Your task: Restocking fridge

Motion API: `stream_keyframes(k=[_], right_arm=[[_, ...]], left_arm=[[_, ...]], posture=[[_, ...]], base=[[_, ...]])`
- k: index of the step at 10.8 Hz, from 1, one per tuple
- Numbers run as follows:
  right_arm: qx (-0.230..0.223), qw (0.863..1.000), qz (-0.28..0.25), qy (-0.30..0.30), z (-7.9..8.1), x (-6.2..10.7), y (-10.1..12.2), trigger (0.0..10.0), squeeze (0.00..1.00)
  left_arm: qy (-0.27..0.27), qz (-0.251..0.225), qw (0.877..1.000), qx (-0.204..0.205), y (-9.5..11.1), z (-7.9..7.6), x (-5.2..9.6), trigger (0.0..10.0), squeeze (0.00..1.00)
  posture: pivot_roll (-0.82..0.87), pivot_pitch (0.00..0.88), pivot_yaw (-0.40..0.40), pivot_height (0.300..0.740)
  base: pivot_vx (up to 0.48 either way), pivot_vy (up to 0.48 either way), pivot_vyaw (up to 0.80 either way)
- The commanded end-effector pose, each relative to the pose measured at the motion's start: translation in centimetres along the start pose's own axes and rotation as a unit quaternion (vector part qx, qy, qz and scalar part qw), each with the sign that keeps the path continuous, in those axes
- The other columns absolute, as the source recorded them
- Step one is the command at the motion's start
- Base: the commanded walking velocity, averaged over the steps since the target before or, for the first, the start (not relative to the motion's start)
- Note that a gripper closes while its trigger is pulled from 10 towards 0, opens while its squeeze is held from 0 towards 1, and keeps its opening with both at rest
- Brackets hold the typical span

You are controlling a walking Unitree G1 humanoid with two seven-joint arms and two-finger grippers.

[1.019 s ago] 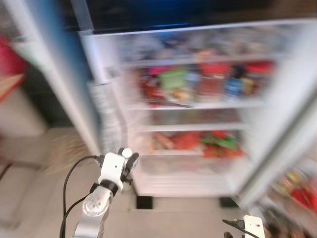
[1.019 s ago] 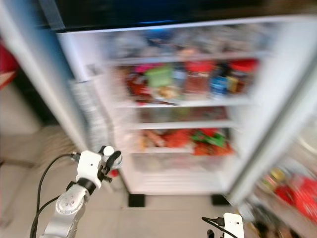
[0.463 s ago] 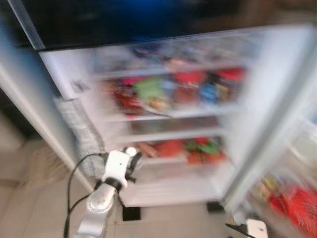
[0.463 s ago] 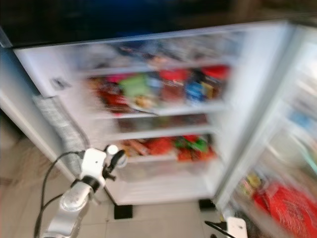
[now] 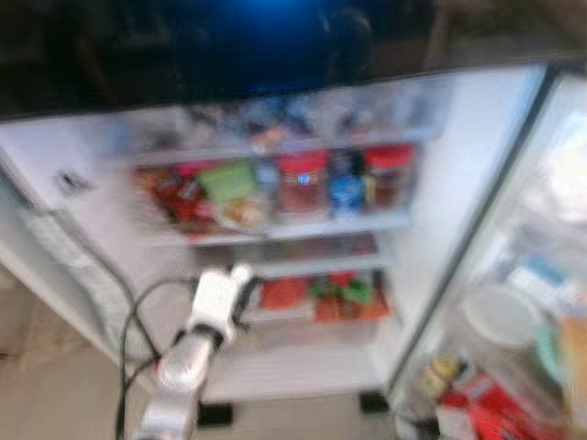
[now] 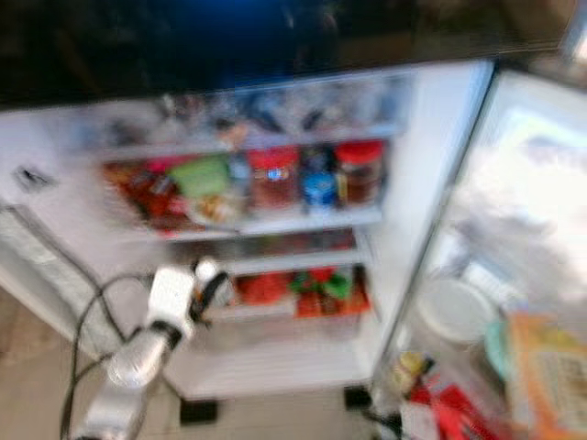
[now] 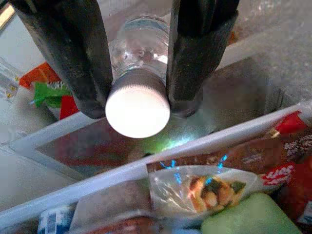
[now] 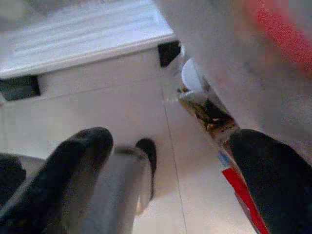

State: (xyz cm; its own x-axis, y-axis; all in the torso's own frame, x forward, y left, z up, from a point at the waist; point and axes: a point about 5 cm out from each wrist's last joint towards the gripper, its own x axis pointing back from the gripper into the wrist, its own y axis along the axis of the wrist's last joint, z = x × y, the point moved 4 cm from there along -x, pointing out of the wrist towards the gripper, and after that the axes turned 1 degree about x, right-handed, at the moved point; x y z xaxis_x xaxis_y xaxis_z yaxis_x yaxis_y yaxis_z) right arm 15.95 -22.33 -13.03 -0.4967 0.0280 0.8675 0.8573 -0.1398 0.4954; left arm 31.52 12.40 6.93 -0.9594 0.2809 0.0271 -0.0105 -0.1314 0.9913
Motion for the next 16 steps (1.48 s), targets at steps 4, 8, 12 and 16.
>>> stream_keyframes(k=[4,8,12,16], right_arm=[[-0.004,0.999,-0.022,-0.028,-2.0,0.3,1.4,10.0,0.00],[-0.005,1.000,-0.020,-0.009,-1.5,0.2,1.3,10.0,0.00],[0.013,1.000,-0.013,0.006,-1.2,0.2,1.2,10.0,0.00],[0.028,0.999,-0.014,0.012,-1.3,0.2,1.6,10.0,0.00]], left_arm=[[0.014,-0.001,1.000,-0.008,0.1,0.8,0.2,10.0,0.00],[0.012,-0.013,1.000,0.001,0.5,0.7,0.1,10.0,0.00],[0.033,0.001,0.999,0.022,-0.7,1.6,1.0,10.0,0.00],[0.035,0.016,0.998,0.041,-1.6,2.0,1.1,10.0,0.00]], posture=[[-0.08,0.000,0.060,0.740],[-0.08,0.000,0.067,0.740],[-0.07,0.000,0.065,0.740],[-0.07,0.000,0.051,0.740]], base=[[0.000,0.000,0.00],[0.000,0.000,0.00],[0.000,0.000,0.00],[0.000,0.000,0.00]])
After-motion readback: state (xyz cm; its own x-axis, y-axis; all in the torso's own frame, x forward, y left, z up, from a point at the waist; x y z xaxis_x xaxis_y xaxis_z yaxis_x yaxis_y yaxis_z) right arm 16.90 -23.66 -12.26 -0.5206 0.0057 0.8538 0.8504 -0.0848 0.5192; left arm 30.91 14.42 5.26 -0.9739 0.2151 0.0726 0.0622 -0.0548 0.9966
